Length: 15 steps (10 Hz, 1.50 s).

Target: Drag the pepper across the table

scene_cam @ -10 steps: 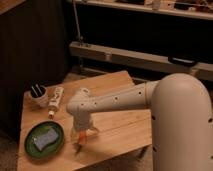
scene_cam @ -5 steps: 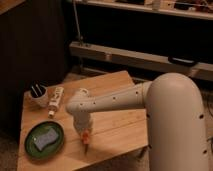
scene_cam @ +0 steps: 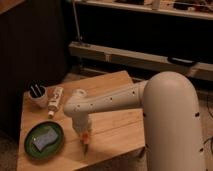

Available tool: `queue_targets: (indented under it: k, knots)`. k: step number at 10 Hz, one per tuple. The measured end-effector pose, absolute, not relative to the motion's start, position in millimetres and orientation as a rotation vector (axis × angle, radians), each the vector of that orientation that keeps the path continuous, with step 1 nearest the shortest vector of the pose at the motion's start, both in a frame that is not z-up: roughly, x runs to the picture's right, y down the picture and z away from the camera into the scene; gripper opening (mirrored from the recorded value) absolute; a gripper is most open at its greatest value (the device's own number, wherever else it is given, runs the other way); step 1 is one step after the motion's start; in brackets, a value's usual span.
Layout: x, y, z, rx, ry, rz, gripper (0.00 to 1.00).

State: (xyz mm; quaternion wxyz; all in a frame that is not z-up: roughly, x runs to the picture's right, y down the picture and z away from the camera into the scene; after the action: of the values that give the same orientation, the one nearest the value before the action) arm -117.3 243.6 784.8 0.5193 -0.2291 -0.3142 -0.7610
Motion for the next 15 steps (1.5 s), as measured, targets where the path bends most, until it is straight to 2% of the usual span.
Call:
queue_targets:
  k: [1, 12, 13, 15]
  knots:
    - [-116.9, 243.7, 784.7, -0.550, -0.753, -1.826, 0.61]
    - [-109.4, 246.0, 784.7, -0.557, -0.788, -1.800, 0.62]
    - [-109.5, 246.4, 784.7, -0.559, -0.790, -1.799, 0.60]
    - [-108.0, 246.1, 785.1, -0.563, -0.790, -1.795, 0.43]
